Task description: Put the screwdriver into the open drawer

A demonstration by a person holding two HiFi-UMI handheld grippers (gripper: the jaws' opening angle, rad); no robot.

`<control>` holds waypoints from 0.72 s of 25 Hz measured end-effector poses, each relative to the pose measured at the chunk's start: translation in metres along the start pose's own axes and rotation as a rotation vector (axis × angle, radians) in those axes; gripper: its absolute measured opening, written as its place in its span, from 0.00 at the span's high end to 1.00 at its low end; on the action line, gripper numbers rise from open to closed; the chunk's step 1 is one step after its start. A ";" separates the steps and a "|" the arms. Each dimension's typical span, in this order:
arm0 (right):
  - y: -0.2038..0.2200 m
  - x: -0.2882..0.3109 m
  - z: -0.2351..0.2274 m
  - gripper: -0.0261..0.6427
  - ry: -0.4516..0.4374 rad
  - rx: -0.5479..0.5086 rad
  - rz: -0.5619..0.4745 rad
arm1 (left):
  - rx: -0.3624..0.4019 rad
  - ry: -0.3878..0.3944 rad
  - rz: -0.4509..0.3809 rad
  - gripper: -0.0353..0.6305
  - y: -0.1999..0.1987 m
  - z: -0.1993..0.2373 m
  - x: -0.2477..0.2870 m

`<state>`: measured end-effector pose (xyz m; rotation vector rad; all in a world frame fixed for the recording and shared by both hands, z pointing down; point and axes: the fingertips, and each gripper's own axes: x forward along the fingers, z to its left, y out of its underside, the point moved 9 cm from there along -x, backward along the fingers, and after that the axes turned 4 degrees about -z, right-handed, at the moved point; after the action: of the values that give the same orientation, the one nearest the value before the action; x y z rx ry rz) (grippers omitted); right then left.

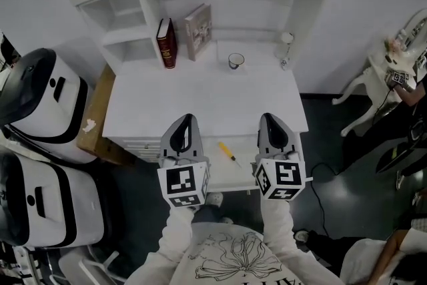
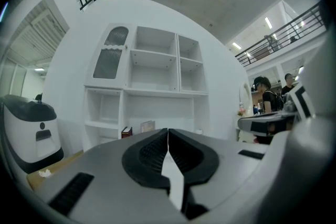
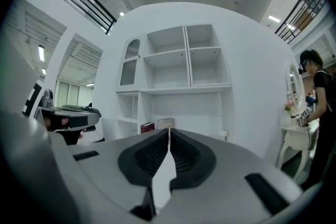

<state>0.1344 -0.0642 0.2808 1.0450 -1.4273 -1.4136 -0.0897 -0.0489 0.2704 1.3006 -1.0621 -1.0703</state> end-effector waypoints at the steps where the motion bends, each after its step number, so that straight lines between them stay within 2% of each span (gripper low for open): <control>1: 0.000 0.000 0.000 0.94 0.000 0.000 0.000 | 0.000 0.000 0.000 0.94 0.000 0.000 0.000; 18: 0.001 0.004 0.001 0.95 -0.008 -0.012 0.014 | -0.006 -0.002 0.004 0.94 0.002 0.001 0.003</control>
<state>0.1323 -0.0683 0.2821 1.0211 -1.4274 -1.4159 -0.0903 -0.0521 0.2721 1.2923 -1.0619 -1.0710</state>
